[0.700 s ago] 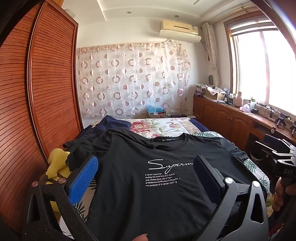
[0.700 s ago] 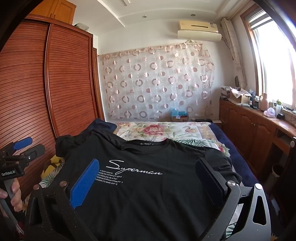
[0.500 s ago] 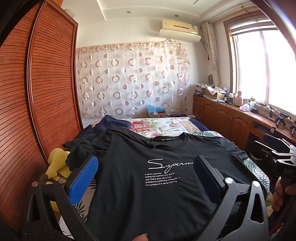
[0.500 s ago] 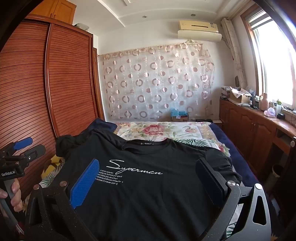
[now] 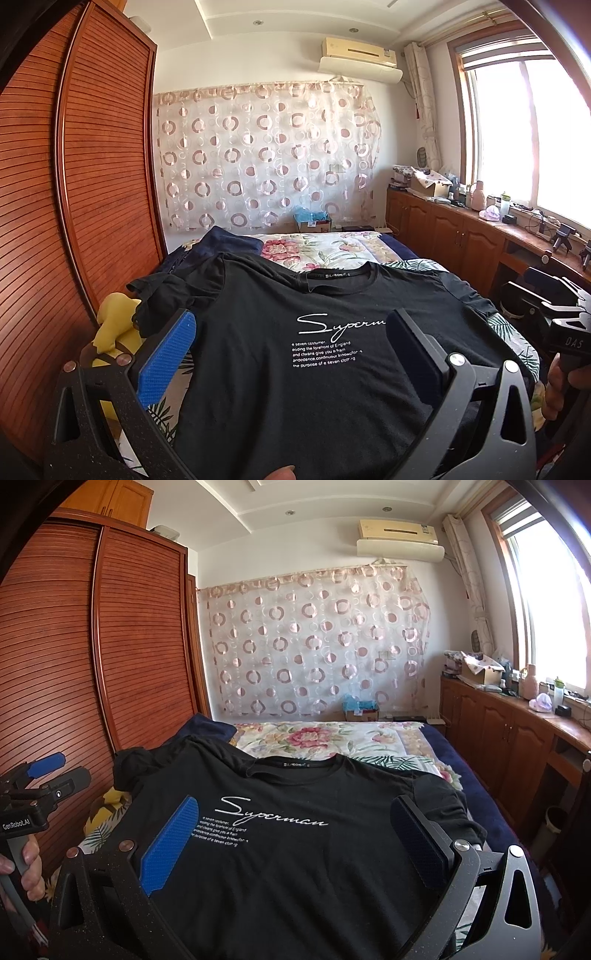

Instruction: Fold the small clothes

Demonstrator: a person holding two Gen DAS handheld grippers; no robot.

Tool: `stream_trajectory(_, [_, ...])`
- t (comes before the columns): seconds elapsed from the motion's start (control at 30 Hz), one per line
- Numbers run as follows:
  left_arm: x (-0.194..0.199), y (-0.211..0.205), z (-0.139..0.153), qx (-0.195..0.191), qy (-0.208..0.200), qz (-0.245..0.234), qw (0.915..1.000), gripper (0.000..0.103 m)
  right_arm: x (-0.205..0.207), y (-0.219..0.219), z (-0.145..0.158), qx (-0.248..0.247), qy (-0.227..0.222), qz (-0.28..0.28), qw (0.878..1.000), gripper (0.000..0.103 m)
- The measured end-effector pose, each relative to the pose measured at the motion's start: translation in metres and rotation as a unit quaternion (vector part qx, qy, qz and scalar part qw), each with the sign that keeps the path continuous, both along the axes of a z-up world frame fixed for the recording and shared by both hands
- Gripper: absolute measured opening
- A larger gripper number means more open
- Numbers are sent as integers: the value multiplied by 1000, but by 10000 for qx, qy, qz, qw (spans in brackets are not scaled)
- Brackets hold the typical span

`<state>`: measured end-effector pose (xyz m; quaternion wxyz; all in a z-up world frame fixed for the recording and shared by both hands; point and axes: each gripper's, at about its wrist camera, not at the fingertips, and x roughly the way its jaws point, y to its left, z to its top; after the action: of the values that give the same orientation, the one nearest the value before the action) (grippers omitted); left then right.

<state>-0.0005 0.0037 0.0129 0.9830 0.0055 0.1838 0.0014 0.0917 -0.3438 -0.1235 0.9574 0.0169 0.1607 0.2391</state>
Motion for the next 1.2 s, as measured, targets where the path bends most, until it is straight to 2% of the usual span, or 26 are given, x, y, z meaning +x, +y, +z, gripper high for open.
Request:
stream_trajectory(0.3, [12, 13, -24, -69, 214, 99, 9997, 103, 15, 8, -2, -55, 49, 151, 9999, 103])
stream_trajectory(0.5, [30, 37, -35, 238, 236, 189, 9993, 103, 35, 27, -13, -220, 28, 315, 9993, 103])
stream_trajectory(0.73, [49, 75, -33, 476, 473, 265, 9974, 103, 53, 54, -25, -421, -63, 630, 9971, 103])
stream_trajectory(0.93, [69, 108, -25, 340, 653, 195, 9971, 103, 72, 60, -28, -478, 185, 1004, 9936, 103])
stream_trajectory(1.03, [84, 126, -22, 313, 791, 194, 9962, 97, 84, 60, -28, -488, 310, 1084, 9924, 103])
stream_trajectory(1.2, [118, 157, -22, 291, 1137, 223, 9928, 74, 98, 67, -23, -536, 398, 1212, 9904, 103])
